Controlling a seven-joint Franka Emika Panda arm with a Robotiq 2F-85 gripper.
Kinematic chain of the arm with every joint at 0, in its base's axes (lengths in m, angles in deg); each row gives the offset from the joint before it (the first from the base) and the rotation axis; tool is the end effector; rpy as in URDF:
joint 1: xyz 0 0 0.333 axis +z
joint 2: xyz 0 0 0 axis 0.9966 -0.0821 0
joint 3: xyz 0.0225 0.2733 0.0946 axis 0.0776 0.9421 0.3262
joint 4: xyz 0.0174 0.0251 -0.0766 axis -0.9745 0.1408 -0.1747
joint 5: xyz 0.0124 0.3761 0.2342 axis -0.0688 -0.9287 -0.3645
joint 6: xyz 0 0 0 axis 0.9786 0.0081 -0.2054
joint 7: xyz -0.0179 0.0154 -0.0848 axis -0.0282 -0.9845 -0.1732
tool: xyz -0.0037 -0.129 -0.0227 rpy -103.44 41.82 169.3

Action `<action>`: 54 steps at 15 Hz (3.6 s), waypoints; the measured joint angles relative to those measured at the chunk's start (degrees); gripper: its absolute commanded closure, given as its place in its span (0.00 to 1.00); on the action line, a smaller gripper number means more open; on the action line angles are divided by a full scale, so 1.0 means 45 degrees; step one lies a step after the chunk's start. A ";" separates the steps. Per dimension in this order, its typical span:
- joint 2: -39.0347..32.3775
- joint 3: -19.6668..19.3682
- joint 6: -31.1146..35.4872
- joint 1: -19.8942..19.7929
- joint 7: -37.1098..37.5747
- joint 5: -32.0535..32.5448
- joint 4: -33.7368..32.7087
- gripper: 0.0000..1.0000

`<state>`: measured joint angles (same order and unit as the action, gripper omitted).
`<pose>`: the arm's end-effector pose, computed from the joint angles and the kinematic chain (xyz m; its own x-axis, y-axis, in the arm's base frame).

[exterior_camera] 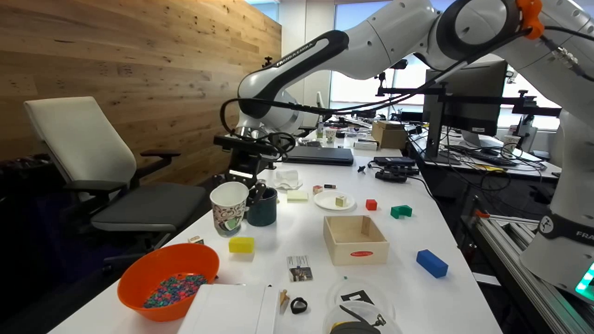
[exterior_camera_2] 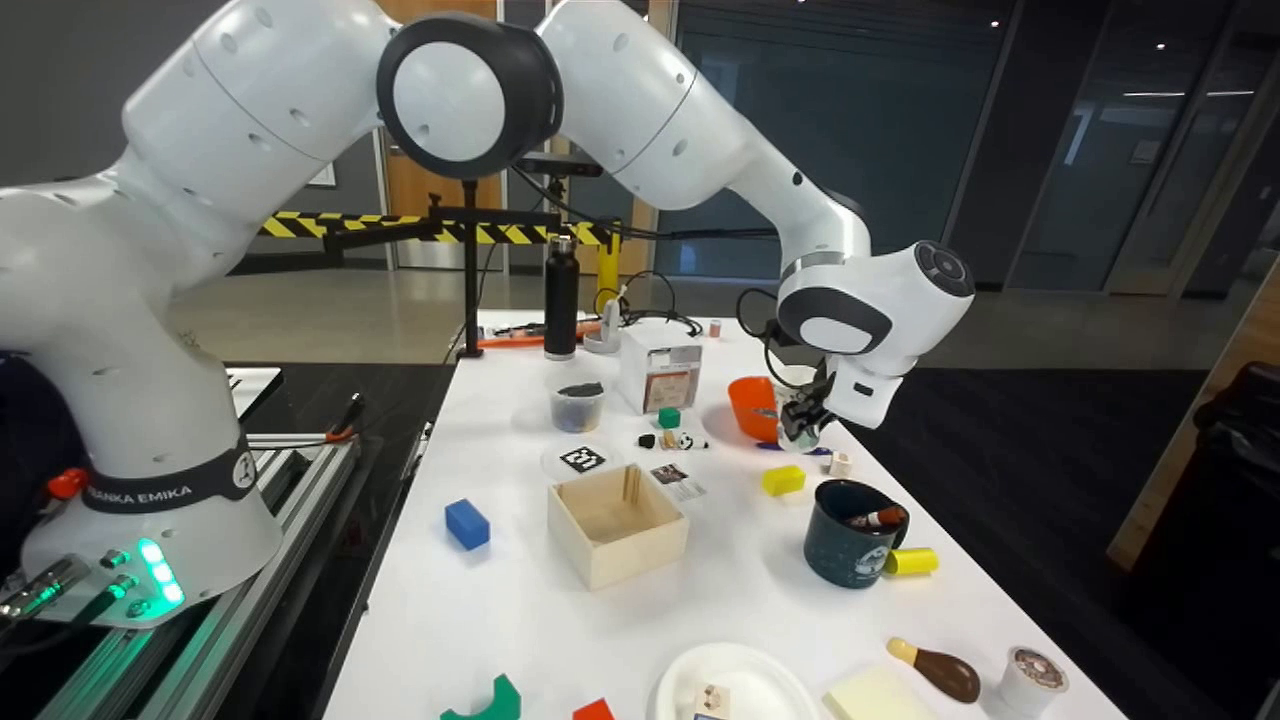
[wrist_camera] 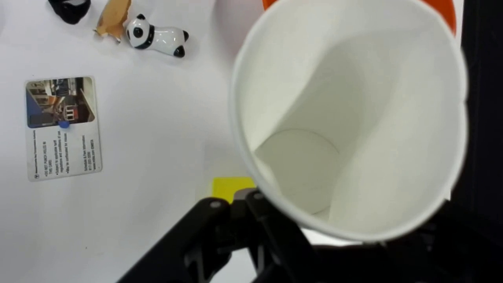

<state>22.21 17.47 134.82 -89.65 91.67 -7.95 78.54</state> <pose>0.7665 0.0497 0.1606 0.2834 -0.8272 -0.4852 -0.9581 -0.2222 -0.1808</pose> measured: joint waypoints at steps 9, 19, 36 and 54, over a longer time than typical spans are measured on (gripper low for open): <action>-0.0032 -0.0069 0.0018 0.0196 -0.0173 0.0007 0.0130 0.80; 0.0169 -0.0061 0.0803 0.0558 -0.0806 0.0007 0.1574 0.80; 0.1514 0.0034 0.1007 0.0477 -0.3029 -0.1924 0.5057 0.80; 0.1342 -0.0541 -0.0783 0.0196 -0.5515 -0.4181 0.5437 0.80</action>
<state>28.25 15.03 131.30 -88.77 66.85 -26.77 103.01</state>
